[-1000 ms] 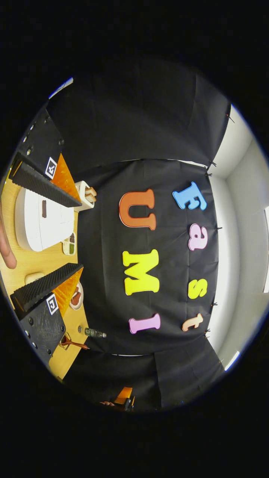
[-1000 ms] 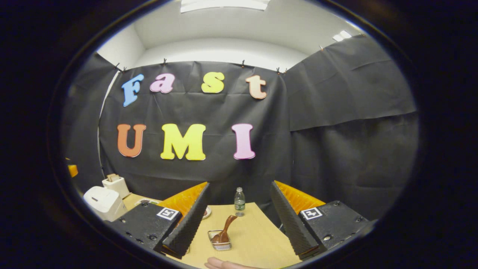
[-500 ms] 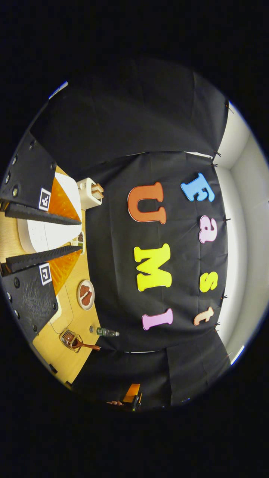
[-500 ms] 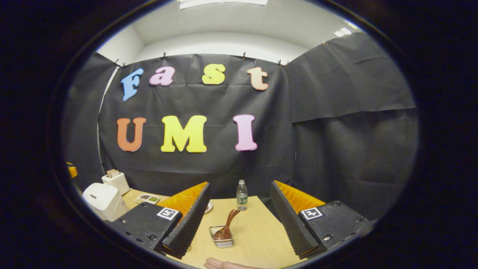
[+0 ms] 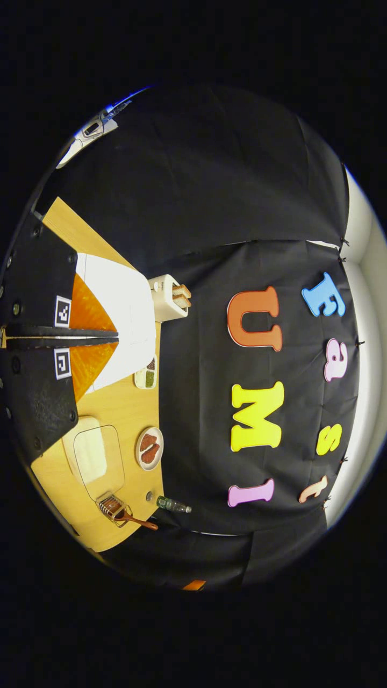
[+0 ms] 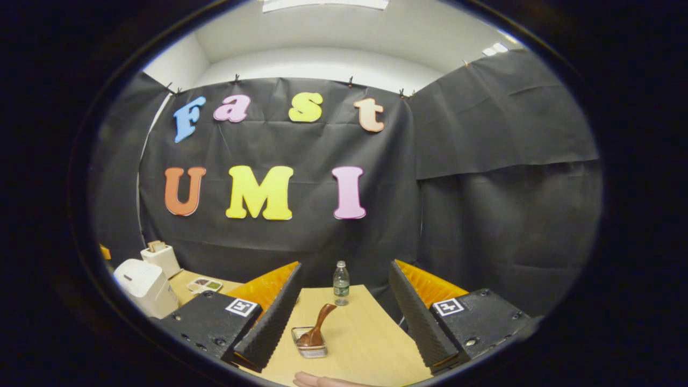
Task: Close the left gripper, press the button to open the rice cooker; take a wooden spoon from the chopstick holder with the right hand, scoop a spoonful of rice and pour it into the rice cooker, then put the wooden spoon back into the chopstick holder.
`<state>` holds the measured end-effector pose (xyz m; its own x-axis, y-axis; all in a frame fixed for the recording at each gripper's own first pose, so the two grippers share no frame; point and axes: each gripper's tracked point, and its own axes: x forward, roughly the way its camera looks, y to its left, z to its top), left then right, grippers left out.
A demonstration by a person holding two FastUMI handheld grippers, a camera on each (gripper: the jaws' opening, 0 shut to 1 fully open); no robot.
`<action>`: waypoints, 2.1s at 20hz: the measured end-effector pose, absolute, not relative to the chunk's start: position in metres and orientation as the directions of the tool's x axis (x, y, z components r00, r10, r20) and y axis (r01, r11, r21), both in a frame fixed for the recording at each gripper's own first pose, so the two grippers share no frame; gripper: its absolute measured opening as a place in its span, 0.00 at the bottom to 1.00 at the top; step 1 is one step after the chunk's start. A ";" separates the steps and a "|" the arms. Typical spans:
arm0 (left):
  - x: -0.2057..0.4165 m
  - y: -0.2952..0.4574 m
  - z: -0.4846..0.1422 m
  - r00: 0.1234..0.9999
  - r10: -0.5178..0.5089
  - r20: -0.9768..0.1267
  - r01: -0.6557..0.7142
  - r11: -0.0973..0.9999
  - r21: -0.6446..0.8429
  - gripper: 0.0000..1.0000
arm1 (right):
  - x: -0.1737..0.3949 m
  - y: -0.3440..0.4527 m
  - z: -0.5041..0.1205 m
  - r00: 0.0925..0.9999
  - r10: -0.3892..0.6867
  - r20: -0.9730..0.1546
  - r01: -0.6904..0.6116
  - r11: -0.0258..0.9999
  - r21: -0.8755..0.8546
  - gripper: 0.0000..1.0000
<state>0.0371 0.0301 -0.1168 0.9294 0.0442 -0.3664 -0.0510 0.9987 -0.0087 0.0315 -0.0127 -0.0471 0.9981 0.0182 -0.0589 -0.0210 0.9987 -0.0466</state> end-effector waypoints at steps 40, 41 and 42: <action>0.083 0.062 -0.194 0.874 0.149 -0.463 -0.145 0.988 0.043 0.01 | 0.051 -0.050 -0.120 0.999 0.030 -0.021 -0.032 0.994 -0.102 1.00; 0.080 0.063 -0.184 0.881 0.158 -0.446 -0.151 0.987 0.052 0.01 | 0.051 -0.051 -0.124 0.999 0.028 -0.035 -0.031 0.995 -0.094 1.00; 0.080 0.064 -0.172 0.894 0.167 -0.415 -0.160 0.986 0.051 0.01 | 0.050 -0.051 -0.128 0.998 0.033 -0.050 -0.037 0.996 -0.083 1.00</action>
<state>0.0795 0.0640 -0.1723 0.8942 0.1669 -0.4154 -0.1602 0.9858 0.0511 0.0498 -0.0513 -0.1280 0.9982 0.0330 -0.0504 -0.0371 0.9959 -0.0829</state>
